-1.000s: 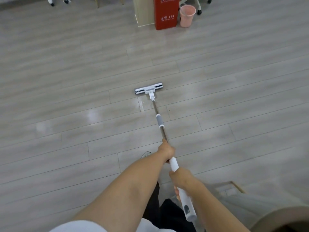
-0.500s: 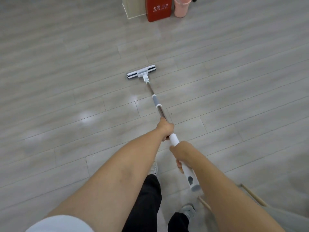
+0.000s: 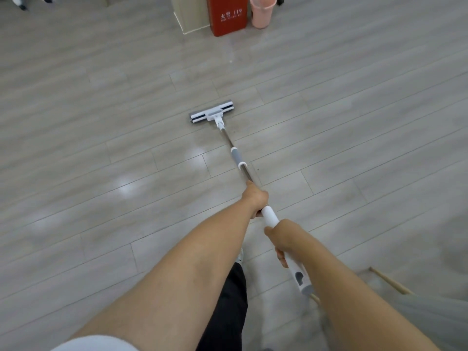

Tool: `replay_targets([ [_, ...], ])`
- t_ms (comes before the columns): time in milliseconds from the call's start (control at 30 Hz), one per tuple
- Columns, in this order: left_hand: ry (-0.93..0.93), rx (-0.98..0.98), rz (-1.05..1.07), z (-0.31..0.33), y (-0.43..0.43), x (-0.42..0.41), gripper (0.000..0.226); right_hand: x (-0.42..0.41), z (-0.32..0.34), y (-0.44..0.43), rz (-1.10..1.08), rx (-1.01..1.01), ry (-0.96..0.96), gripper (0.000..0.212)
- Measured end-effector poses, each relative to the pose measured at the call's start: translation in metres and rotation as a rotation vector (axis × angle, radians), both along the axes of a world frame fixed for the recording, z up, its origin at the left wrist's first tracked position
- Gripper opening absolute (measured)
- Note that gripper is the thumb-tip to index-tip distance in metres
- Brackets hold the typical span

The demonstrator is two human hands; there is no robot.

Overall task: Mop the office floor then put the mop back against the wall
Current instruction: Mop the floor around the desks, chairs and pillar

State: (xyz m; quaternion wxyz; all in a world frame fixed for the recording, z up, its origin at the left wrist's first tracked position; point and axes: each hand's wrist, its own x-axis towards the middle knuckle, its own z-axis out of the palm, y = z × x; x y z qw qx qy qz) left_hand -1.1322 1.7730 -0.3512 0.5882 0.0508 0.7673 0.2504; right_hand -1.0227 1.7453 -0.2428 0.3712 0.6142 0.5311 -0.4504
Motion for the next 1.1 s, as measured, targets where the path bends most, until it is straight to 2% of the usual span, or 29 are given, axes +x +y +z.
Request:
replay_targets([
  [200, -0.054, 0.026, -0.047, 0.020, -0.102, 0.081, 0.053, 0.084, 0.017, -0.103, -0.073, 0.012, 0.084, 0.039],
  [333, -0.039, 0.026, -0.097, 0.027, -0.194, 0.143, 0.064, 0.148, 0.022, -0.193, -0.242, -0.028, 0.114, 0.030],
  [467, -0.028, 0.003, -0.149, 0.044, -0.274, 0.196, 0.062, 0.201, 0.034, -0.275, -0.295, -0.058, 0.114, 0.027],
  [600, -0.030, -0.011, -0.150, 0.053, -0.319, 0.228, 0.069, 0.233, 0.041, -0.319, -0.311, -0.065, 0.122, 0.026],
  [833, -0.063, 0.020, -0.062, 0.057, -0.332, 0.224, 0.072, 0.225, 0.046, -0.331, -0.399, -0.060, 0.145, 0.024],
  [967, -0.097, 0.022, -0.009, 0.049, -0.323, 0.190, 0.081, 0.188, 0.042, -0.325, -0.444, -0.074, 0.145, 0.023],
  [1100, -0.077, 0.039, -0.028, 0.040, -0.293, 0.142, 0.078, 0.139, 0.038, -0.299, -0.473, -0.092, 0.175, 0.022],
])
